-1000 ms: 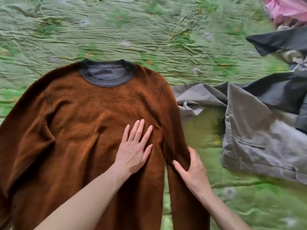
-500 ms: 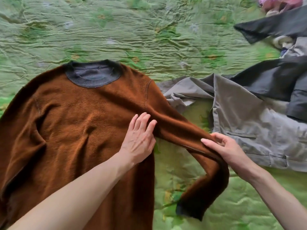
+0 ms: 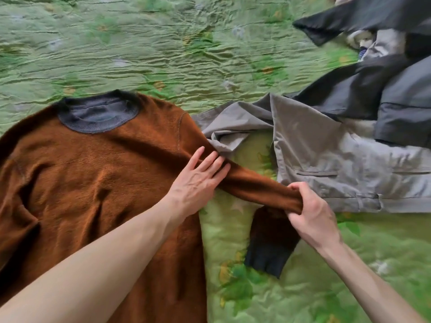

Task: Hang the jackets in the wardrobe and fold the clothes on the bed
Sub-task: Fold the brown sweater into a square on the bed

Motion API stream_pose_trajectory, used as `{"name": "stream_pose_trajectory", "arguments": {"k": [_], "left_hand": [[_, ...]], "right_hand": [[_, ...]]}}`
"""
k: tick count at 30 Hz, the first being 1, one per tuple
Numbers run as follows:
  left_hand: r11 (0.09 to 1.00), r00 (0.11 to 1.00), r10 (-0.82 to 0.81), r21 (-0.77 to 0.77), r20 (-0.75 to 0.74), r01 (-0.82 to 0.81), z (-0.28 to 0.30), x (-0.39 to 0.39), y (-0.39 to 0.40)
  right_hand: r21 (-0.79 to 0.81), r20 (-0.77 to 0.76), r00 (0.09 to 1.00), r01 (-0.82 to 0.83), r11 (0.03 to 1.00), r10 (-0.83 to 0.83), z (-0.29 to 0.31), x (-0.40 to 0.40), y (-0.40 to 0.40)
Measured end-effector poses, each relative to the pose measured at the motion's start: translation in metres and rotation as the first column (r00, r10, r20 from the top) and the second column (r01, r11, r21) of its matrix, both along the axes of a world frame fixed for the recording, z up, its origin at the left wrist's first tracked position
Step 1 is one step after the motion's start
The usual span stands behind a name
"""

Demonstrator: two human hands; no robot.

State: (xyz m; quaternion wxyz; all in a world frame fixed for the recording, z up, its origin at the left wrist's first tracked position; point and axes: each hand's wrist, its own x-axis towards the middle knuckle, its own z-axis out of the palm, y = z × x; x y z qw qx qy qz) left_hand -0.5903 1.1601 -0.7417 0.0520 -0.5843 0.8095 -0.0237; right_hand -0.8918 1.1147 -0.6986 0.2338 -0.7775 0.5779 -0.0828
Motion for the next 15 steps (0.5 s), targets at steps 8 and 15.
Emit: {"name": "stream_pose_trajectory", "arguments": {"k": [8,15], "left_hand": [[0.982,0.946,0.131,-0.091,-0.296,-0.164,0.006,0.0,-0.005],[0.987,0.945,0.12,-0.069,-0.305,-0.148,0.007,0.001,-0.002]], "right_hand": [[-0.531,-0.037,0.974,-0.208,0.821,0.222,0.065,-0.028,-0.05],[-0.593,-0.182,0.973,-0.222,0.774,0.141,0.039,-0.06,-0.049]]}}
